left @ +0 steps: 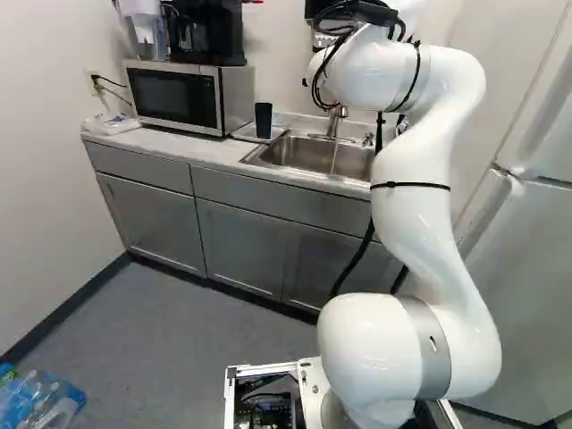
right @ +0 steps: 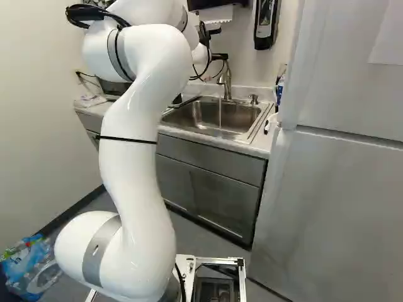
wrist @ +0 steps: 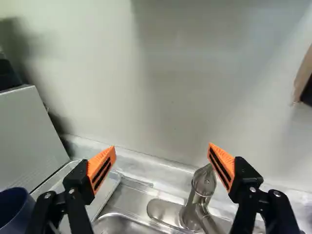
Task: Rinse the cup and place it in the tray
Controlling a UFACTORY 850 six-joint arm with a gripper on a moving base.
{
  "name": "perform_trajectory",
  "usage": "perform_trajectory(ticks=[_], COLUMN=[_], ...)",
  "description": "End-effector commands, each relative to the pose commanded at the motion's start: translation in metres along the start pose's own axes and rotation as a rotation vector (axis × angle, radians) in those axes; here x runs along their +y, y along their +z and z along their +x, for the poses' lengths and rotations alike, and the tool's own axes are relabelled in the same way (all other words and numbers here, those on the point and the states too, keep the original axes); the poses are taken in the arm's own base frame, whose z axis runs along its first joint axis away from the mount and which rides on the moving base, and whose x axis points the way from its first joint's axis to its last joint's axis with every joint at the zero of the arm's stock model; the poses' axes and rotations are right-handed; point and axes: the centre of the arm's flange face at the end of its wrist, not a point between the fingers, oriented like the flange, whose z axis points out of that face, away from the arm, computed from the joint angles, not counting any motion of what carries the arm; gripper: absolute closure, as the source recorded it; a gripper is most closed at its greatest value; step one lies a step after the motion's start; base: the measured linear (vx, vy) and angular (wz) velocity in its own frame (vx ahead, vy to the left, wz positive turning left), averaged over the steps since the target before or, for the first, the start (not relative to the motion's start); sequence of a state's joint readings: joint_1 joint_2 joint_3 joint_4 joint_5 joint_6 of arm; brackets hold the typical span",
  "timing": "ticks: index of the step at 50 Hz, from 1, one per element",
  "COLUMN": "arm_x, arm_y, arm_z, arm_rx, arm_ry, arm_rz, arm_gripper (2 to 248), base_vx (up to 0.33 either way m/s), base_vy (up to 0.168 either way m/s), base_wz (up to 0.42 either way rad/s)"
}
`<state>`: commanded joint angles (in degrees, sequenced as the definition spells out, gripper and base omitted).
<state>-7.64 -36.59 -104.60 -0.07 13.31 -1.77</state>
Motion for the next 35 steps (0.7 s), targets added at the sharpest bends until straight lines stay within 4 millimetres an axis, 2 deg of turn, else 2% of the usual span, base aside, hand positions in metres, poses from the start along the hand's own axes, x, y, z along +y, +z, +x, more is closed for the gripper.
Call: perform_trajectory(ticks=[35], arm_x=[0.0006], arm_y=[-0.0056], arm_z=[-0.0008], arm_rx=[-0.018], arm_ry=[0.0], arm_rz=[0.0], arm_gripper=[3], base_vx=[0.0], base_vy=[0.0], base_wz=[0.0])
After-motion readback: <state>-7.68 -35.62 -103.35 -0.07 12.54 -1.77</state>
